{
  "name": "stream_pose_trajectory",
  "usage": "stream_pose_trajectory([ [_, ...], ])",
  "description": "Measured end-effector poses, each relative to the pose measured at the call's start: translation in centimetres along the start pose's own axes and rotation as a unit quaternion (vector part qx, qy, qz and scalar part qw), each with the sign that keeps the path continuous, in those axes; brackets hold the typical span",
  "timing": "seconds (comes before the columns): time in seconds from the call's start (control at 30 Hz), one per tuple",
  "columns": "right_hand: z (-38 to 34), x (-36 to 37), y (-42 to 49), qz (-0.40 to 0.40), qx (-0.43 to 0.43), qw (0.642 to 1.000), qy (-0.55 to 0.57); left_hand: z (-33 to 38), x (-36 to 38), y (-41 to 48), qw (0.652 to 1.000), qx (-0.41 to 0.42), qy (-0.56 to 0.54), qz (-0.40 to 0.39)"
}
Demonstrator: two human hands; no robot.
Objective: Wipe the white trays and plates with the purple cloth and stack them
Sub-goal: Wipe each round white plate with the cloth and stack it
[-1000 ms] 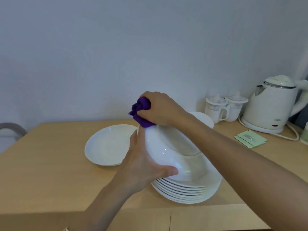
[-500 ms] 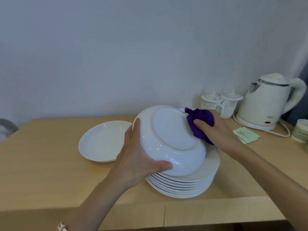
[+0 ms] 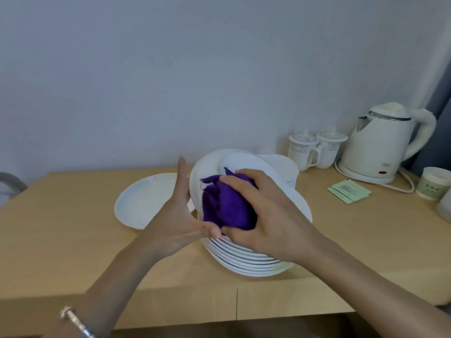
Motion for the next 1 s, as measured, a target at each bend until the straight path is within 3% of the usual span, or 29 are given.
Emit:
stream_pose_trajectory([
  [0.13,-1.9,1.7,5.9,0.035,0.039,0.997,-0.054,-0.3,-0.7,0.1,0.999,0.040,-0.037,0.006],
  [0.3,1.3,2.4,12.2,-0.044,0.144,0.988,-0.023,-0.8,-0.7,0.7,0.997,0.033,-0.048,0.043],
  [0.5,9.0,-0.3,10.9,0.038,0.230,0.967,0.099,0.1,0.7,0.8,0.996,0.023,0.054,0.064],
  [0.7,9.1,-2.2,4.1,0.044,0.205,0.972,0.109,-0.1,0.9,0.8,0.983,-0.015,0.163,0.083],
  [0.87,5.3,-1.6,1.2,0.001,0.134,0.981,0.139,1.2,1.3,0.3,0.961,0.003,0.263,0.084],
  [1.0,4.4,-1.1,1.5,0.023,0.101,0.984,0.142,1.8,1.3,0.4,0.953,0.028,0.288,0.091],
])
Point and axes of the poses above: each hand's wrist, its own y-axis towards the middle knuckle, its own x-axis out of the palm, z = x × y, the point moved 5 cm from there along y, towards the middle knuckle, and after that the axes turned 6 degrees about -x, right-handed, at the moved point
